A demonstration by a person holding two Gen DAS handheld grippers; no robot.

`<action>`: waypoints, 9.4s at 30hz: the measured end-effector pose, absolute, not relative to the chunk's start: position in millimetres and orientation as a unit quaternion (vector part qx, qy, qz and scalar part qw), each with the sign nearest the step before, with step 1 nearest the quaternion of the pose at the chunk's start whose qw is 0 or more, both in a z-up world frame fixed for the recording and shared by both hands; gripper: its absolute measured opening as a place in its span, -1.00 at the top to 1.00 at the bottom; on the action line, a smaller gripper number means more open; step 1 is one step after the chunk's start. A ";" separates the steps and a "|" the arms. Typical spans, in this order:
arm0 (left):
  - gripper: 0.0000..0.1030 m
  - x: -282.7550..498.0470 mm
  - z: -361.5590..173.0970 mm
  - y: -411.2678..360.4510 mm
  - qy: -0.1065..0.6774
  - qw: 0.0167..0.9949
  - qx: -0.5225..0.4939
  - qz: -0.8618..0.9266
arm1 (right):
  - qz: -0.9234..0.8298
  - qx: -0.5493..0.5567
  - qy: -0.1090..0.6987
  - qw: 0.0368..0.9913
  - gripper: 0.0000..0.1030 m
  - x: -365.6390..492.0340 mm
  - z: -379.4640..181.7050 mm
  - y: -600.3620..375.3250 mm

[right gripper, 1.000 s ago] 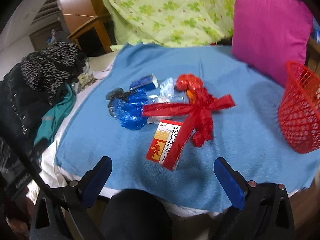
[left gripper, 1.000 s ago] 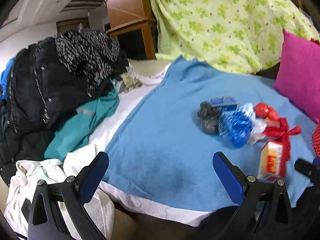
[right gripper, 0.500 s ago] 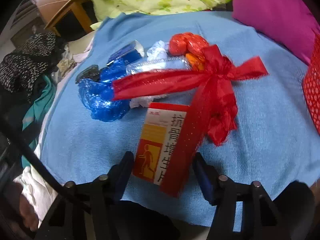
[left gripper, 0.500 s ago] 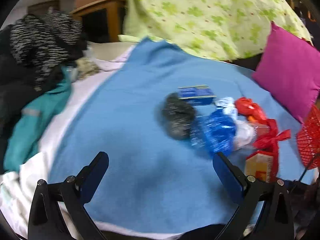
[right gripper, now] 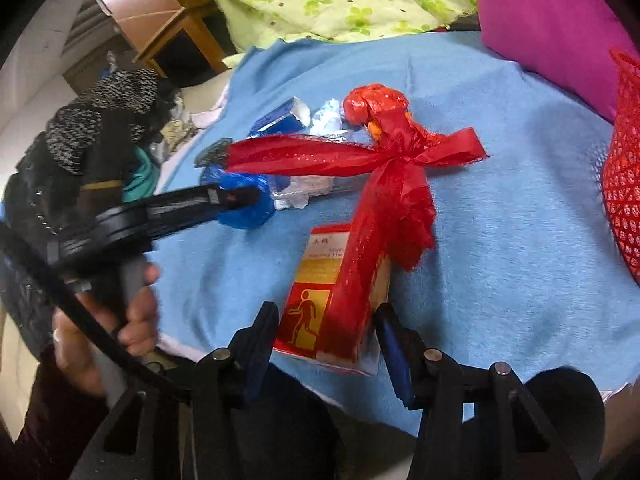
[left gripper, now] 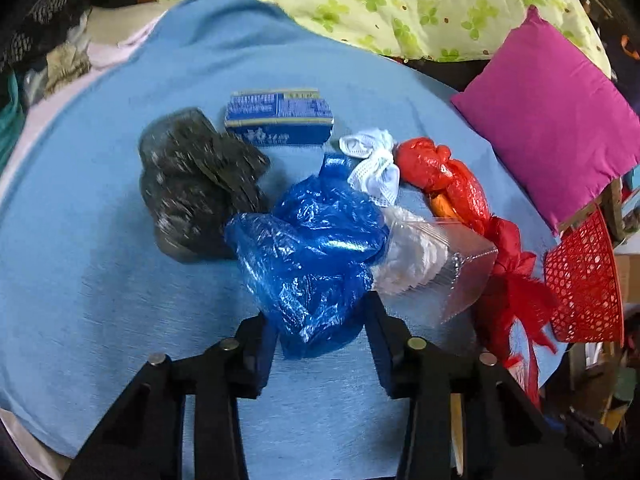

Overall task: Collect trash
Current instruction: 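Grasp the blue plastic bag with the left gripper while the right grasps the red-white medicine box, then carry both items to the red wastebasket and open both grippers to drop them, then grasp the red ribbon bow with the right gripper while the left grasps the clear plastic tray, then carry the ribbon and tray over the red wastebasket and release both, then bring both grippers back over the remaining trash on the cloth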

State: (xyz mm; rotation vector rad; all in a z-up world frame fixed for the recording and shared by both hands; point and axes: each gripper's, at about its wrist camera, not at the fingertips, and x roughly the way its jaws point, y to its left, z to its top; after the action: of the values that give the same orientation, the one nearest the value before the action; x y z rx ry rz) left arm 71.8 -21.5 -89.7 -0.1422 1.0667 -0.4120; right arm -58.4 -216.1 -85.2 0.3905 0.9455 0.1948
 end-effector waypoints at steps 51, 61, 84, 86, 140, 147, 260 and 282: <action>0.50 -48.1 -37.8 33.8 0.407 0.899 -0.022 -0.163 | 0.314 -0.128 0.445 0.829 -0.59 -143.9 -96.8 -203.5; 0.50 -44.1 -26.4 29.3 0.406 0.899 -0.026 -0.161 | 0.383 -0.185 0.423 0.800 -0.60 -121.1 -106.1 -193.1; 0.49 -41.8 -22.2 22.8 0.414 0.896 -0.034 -0.159 | 0.451 -0.151 0.435 0.765 -0.22 -101.0 -116.5 -207.5; 0.49 -44.0 -18.9 21.9 0.411 0.897 -0.034 -0.161 | 0.443 -0.111 0.431 0.778 -0.22 -97.2 -107.6 -220.0; -0.32 -8.4 66.4 -34.5 0.310 0.933 0.055 -0.176 | 0.122 0.240 0.148 0.952 -0.54 -156.8 64.9 -419.2; -0.32 -6.1 13.0 7.3 0.360 0.919 0.043 -0.157 | 0.139 0.227 0.319 0.909 -0.54 -72.5 0.3 -329.1; -0.06 -71.3 74.5 -232.8 0.263 0.864 0.149 -0.402 | -0.133 0.170 0.230 0.949 0.31 -186.1 44.6 -443.1; -0.17 -52.8 53.3 -316.4 0.316 0.841 0.145 -0.415 | -0.100 0.425 0.170 0.883 -0.52 -200.8 -19.0 -563.9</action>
State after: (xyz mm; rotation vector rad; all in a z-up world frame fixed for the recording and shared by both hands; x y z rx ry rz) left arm -52.8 -316.4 53.3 0.3068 0.6683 -0.8761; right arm -200.8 -563.9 -19.0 0.8852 0.3531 -0.2078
